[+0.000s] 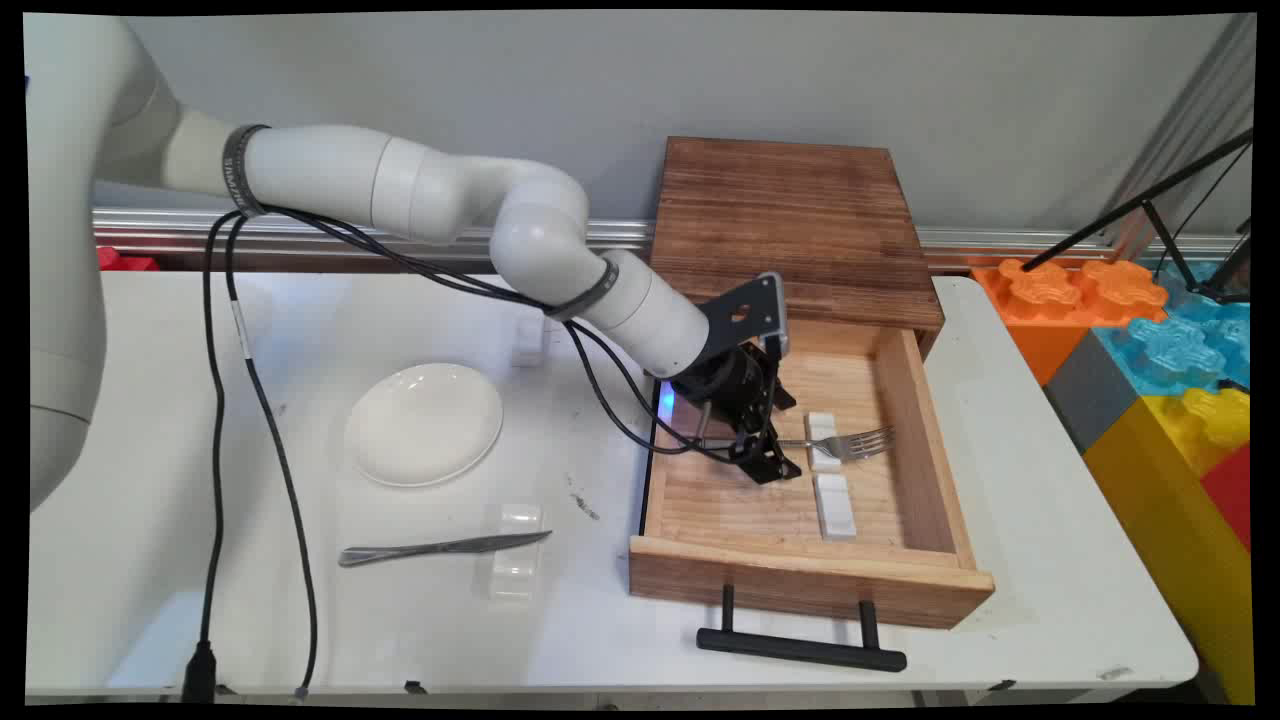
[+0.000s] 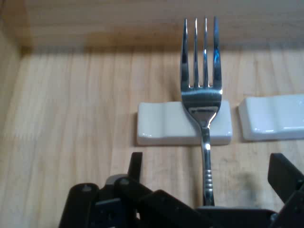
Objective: Pick up the knife from the right of the white plate
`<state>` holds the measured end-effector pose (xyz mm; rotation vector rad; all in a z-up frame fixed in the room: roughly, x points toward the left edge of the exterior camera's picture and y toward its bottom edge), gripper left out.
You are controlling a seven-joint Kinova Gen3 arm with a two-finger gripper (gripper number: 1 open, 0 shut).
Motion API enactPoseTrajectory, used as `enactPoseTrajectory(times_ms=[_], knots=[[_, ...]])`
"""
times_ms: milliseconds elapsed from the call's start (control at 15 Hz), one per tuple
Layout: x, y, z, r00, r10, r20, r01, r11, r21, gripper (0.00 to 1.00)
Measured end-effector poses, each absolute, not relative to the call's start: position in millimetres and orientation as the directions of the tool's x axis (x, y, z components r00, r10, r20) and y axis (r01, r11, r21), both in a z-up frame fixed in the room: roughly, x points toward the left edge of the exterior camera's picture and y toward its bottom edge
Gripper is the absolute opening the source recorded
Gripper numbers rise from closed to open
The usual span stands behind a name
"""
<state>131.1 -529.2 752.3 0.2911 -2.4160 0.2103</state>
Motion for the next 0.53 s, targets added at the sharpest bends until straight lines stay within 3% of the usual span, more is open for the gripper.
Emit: enactPoseTrajectory(times_ms=[533], knots=[[129.9, -526.1, 810.2, -0.71, -0.205, 0.674, -0.309, 0.95, -0.037, 1.0]])
